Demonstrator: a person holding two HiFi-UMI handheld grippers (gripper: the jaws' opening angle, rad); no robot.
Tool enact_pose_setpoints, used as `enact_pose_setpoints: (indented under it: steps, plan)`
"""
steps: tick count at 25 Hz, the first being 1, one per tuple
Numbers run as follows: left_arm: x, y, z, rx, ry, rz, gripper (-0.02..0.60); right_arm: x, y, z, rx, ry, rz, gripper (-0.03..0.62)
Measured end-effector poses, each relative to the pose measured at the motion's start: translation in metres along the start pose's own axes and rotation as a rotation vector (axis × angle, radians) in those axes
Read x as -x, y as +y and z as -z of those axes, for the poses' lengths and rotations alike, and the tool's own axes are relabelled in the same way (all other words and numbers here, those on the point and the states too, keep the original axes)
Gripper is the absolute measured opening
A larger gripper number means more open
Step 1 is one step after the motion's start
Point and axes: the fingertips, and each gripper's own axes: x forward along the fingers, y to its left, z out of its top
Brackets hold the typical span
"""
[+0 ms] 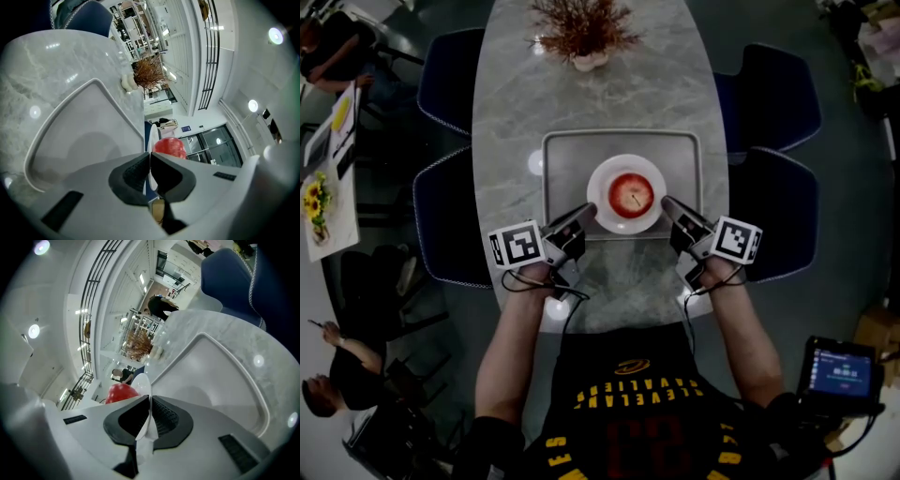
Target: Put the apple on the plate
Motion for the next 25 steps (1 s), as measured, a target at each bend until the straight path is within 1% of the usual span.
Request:
enact_pose_setpoints:
  steps: [3, 5, 6, 8, 9, 11, 13, 16, 20, 25]
  plan:
    - [-0.021, 0.022, -0.013, -0.014, 0.003, -0.004, 0.012, -0.02, -0.03, -0.006, -0.025, 0.017, -0.003, 0.029]
    - [-0.032, 0.032, -0.017, 0.026, 0.0, 0.005, 0.012, -0.029, -0.043, -0.009, -0.031, 0.025, -0.005, 0.029]
    - [-0.034, 0.035, -0.018, 0.041, 0.001, 0.007, 0.011, -0.029, -0.048, -0.008, -0.046, 0.029, 0.018, 0.029]
    - [-0.034, 0.044, -0.018, 0.012, 0.016, -0.021, 0.012, -0.021, -0.064, -0.001, -0.113, 0.038, 0.131, 0.029]
    - [-0.034, 0.048, -0.017, 0.002, 0.023, -0.033, 0.012, -0.02, -0.068, 0.002, -0.13, 0.041, 0.157, 0.029]
    - [-0.035, 0.054, -0.015, 0.005, 0.028, -0.047, 0.012, -0.022, -0.069, 0.004, -0.129, 0.045, 0.145, 0.029]
    - [-0.036, 0.058, -0.013, 0.008, 0.033, -0.06, 0.012, -0.022, -0.072, 0.007, -0.132, 0.055, 0.158, 0.029]
    - [-0.037, 0.062, -0.011, -0.002, 0.048, -0.082, 0.012, -0.026, -0.073, 0.006, -0.066, 0.073, 0.139, 0.029]
    - [-0.037, 0.068, -0.009, -0.007, 0.067, -0.109, 0.012, -0.027, -0.076, 0.009, -0.064, 0.083, 0.158, 0.029]
    - [-0.039, 0.075, -0.008, 0.003, 0.071, -0.132, 0.012, -0.028, -0.08, 0.012, -0.06, 0.092, 0.18, 0.029]
